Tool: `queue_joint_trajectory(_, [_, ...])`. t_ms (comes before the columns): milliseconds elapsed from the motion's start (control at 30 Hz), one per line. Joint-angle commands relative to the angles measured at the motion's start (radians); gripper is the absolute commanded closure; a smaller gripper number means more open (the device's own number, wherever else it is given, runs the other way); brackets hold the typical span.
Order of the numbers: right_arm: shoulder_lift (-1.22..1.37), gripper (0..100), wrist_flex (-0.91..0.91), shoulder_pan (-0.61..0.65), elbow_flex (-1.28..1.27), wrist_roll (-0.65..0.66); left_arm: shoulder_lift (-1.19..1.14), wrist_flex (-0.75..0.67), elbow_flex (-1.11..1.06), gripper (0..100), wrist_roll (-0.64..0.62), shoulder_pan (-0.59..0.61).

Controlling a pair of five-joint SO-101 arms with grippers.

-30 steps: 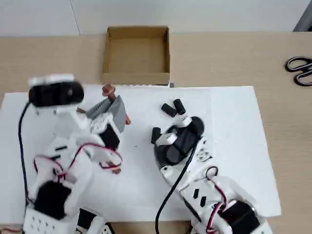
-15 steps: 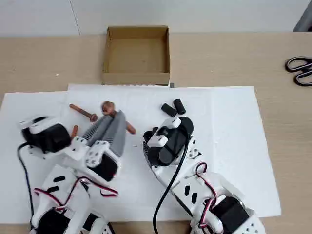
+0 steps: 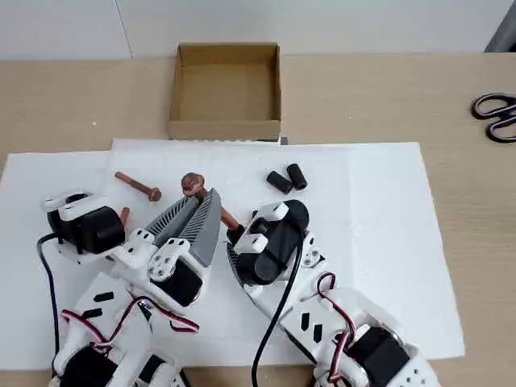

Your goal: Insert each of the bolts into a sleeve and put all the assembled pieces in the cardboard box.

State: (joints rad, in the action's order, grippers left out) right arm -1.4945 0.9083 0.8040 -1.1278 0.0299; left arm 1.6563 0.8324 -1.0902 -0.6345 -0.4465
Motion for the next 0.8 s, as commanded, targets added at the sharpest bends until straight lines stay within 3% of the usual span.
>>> queue_joint_trajectory(0, [-0.001, 99.6, -0.045, 0.007, 0.012, 0.009, 0.009, 0.028, 0.002, 100, -0.003, -0.005])
queue_joint_trajectory(367, [-0.001, 99.6, -0.070, 0.008, 0.014, 0.014, 0.009, 0.064, -0.004, 100, -0.003, -0.012])
queue_joint_trajectory(533, [-0.002, 99.6, -0.071, 0.025, 0.014, 0.015, 0.014, 0.140, -0.042, 100, -0.003, -0.155])
queue_joint_trajectory(767, [-0.004, 99.6, -0.071, 0.042, 0.014, 0.017, 0.011, 0.226, -0.054, 100, 0.064, -0.196])
